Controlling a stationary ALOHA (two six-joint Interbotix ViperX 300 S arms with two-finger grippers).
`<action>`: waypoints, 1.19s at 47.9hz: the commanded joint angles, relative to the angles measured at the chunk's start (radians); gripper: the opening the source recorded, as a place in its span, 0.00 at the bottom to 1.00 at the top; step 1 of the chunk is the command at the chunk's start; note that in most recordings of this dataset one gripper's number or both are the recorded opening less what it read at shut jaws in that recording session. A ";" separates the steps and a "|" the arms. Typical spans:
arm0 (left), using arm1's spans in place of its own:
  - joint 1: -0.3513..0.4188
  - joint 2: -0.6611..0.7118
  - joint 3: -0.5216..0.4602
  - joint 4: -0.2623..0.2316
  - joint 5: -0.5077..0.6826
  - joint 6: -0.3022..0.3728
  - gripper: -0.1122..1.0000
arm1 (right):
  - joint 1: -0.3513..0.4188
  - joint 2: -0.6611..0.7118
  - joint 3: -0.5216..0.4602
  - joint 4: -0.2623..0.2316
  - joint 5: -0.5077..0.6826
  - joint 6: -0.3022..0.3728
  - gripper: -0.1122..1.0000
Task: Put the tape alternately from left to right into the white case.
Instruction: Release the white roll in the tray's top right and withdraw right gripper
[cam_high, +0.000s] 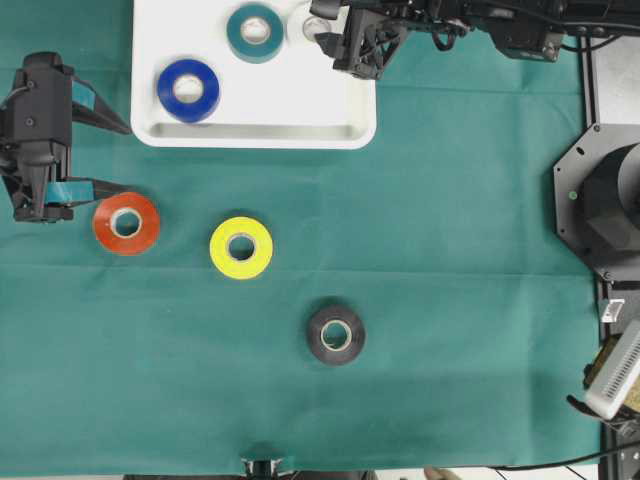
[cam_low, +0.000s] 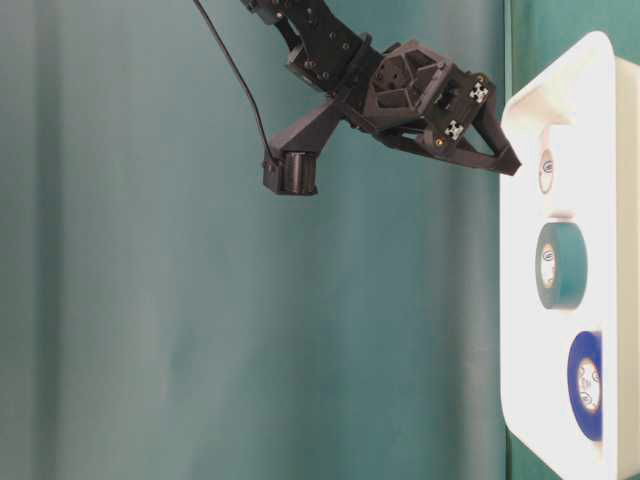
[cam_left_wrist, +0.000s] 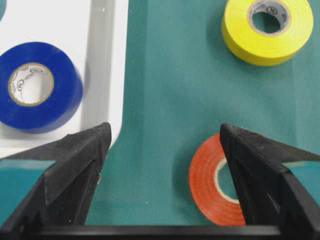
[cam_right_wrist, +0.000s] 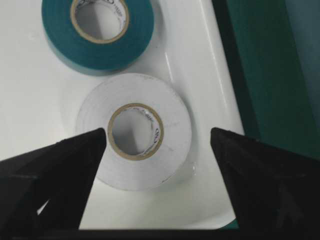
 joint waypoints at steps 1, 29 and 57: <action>-0.002 -0.005 -0.021 0.000 -0.009 0.000 0.99 | 0.018 -0.020 -0.003 -0.002 -0.003 0.006 0.82; -0.003 -0.005 -0.018 0.000 -0.009 0.000 0.99 | 0.291 -0.164 0.115 0.005 -0.147 0.009 0.82; -0.002 -0.005 -0.017 -0.002 -0.008 0.000 0.99 | 0.436 -0.167 0.158 0.005 -0.167 0.110 0.82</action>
